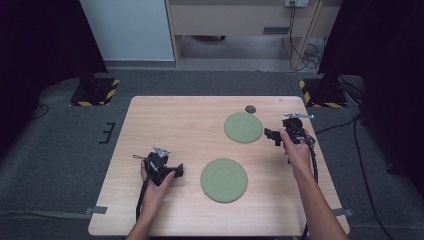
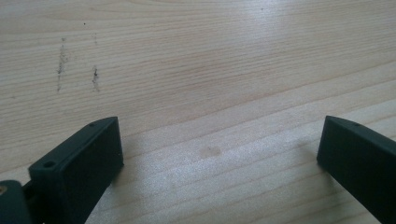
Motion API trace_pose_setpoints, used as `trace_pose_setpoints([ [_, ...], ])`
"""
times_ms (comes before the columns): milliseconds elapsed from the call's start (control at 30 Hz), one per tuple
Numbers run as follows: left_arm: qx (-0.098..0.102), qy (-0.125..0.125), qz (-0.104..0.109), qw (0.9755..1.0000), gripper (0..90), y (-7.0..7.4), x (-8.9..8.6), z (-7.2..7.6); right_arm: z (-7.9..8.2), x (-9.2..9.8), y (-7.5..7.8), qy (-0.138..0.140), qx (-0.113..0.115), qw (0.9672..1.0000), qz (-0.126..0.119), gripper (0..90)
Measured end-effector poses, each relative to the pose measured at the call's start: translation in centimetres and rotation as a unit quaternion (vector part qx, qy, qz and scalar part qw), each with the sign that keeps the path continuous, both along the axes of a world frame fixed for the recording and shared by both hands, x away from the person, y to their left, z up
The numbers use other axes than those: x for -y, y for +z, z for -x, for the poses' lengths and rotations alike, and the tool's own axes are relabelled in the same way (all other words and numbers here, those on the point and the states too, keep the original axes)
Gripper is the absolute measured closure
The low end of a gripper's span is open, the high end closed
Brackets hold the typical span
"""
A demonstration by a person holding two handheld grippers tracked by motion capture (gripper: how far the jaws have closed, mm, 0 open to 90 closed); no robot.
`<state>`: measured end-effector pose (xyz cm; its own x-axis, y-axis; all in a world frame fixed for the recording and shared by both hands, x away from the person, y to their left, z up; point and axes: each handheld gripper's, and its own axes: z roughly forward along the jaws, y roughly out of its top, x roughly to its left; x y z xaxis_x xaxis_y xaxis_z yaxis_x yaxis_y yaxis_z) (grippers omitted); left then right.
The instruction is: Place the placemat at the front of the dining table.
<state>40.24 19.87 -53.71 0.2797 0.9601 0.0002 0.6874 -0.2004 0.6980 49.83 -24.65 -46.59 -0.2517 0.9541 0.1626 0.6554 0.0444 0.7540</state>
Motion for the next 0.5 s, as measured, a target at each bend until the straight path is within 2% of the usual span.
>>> trace_pose_setpoints([
  [233,0.000,0.000,0.000,1.0000,0.0,0.0,0.0,0.0,1.1,0.7,0.0,0.009,0.009,0.9999,-0.005,5.2],
  [500,0.000,0.000,0.000,1.0000,0.0,0.0,0.0,0.0,2.0,0.6,0.0,0.016,0.018,0.9997,-0.008,5.3],
])
